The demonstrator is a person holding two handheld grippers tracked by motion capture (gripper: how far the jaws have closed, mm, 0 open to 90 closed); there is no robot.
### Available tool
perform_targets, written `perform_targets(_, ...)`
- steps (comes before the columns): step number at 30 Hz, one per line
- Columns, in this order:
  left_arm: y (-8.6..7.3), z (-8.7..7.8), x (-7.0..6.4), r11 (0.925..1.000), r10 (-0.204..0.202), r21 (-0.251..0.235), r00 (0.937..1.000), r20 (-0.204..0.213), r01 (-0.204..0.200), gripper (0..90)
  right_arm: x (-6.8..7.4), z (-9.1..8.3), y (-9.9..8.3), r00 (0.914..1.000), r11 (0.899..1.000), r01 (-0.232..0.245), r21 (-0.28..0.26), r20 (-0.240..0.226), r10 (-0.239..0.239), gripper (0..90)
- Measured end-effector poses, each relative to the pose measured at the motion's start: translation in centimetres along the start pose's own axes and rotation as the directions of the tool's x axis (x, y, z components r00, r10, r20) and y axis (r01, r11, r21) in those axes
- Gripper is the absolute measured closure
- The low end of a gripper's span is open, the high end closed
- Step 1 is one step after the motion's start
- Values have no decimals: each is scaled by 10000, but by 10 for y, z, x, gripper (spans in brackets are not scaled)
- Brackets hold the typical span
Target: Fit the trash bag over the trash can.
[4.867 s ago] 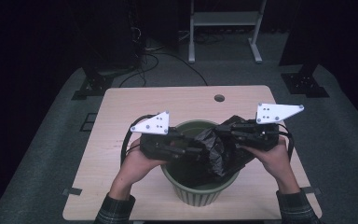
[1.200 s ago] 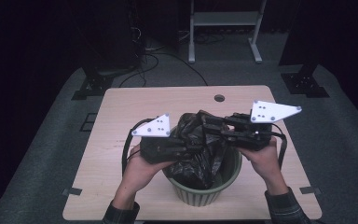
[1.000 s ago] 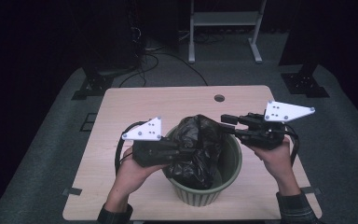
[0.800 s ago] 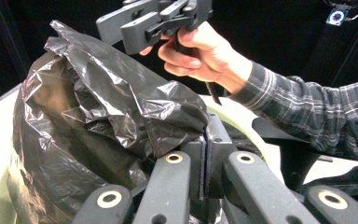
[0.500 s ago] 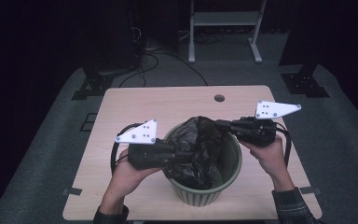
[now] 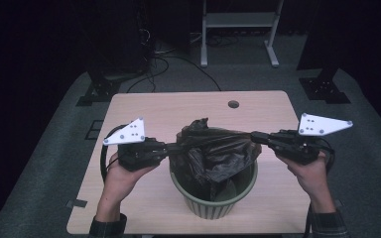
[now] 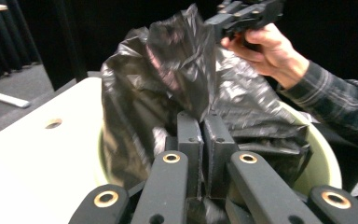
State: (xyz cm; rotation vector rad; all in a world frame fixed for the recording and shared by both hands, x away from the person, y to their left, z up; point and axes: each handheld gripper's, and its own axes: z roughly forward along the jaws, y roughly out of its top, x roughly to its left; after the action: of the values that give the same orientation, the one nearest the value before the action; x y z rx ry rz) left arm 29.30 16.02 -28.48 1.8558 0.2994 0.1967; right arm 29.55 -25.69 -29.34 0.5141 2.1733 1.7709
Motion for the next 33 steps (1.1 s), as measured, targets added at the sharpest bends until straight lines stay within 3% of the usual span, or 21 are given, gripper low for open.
perform_targets(3,-3,-4,0,9997,-118,-205,9999,-27,117,867,0,-12,-9,9998,9997,-193,-147,53,194,900)
perform_targets(6,-1,-1,-3,9997,-68,-239,9999,147,72,844,7,-17,-15,10000,9999,-99,-84,-6,99,900)
perform_targets(11,5,8,-4,9998,-29,-221,9990,-444,19,507,11,-17,-19,9999,10000,-66,3,-129,66,900)
perform_targets(14,5,14,3,9989,-376,-316,9980,-504,361,407,11,-19,-18,9999,9999,-62,-94,-153,61,900)
perform_targets(19,5,24,10,9970,-577,-515,9983,124,582,501,11,-20,-17,9997,9999,20,-167,-233,-24,900)
perform_targets(26,4,31,15,9955,-788,-477,9952,573,816,792,13,-22,-18,9993,9998,105,-175,-346,-111,900)
perform_targets(28,5,31,14,9965,-666,-448,9950,741,700,870,13,-22,-19,9994,9999,82,-133,-336,-87,900)
perform_targets(29,5,31,13,9971,-603,-414,9949,813,639,888,12,-23,-20,9992,9999,95,-104,-387,-99,873)
perform_targets(31,5,32,10,9983,-496,-258,9950,866,520,894,10,-24,-20,9988,9999,-70,-112,-490,64,688)
perform_targets(33,5,33,8,9992,-364,-153,9948,955,380,895,9,-25,-17,9987,9994,-186,-307,-489,171,665)
